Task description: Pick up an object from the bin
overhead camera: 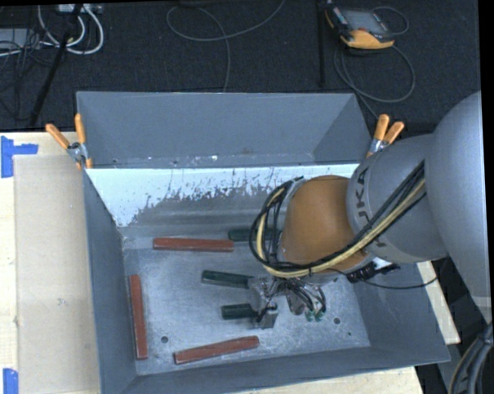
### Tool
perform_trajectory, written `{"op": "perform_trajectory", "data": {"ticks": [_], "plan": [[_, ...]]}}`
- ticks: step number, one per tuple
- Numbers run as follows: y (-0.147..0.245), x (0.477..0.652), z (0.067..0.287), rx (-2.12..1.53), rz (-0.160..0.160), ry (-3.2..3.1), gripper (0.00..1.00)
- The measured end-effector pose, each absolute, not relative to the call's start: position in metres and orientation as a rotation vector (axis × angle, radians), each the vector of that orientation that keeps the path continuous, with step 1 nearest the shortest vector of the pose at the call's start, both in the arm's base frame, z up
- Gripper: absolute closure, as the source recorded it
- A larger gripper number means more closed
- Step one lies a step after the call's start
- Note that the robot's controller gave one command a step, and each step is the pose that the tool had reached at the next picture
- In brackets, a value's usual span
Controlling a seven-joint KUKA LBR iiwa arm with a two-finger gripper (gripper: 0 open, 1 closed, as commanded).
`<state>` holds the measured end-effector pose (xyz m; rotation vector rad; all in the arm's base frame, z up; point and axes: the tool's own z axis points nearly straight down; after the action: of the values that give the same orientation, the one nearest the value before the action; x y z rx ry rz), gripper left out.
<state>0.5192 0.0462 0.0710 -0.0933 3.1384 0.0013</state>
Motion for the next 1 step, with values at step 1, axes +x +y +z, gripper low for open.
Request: {"op": "perform_trajectory", "data": {"ticks": [1], "plan": [[0.1133,0.5481,0.1898,-0.604,0.002,3.076,1.00]]}}
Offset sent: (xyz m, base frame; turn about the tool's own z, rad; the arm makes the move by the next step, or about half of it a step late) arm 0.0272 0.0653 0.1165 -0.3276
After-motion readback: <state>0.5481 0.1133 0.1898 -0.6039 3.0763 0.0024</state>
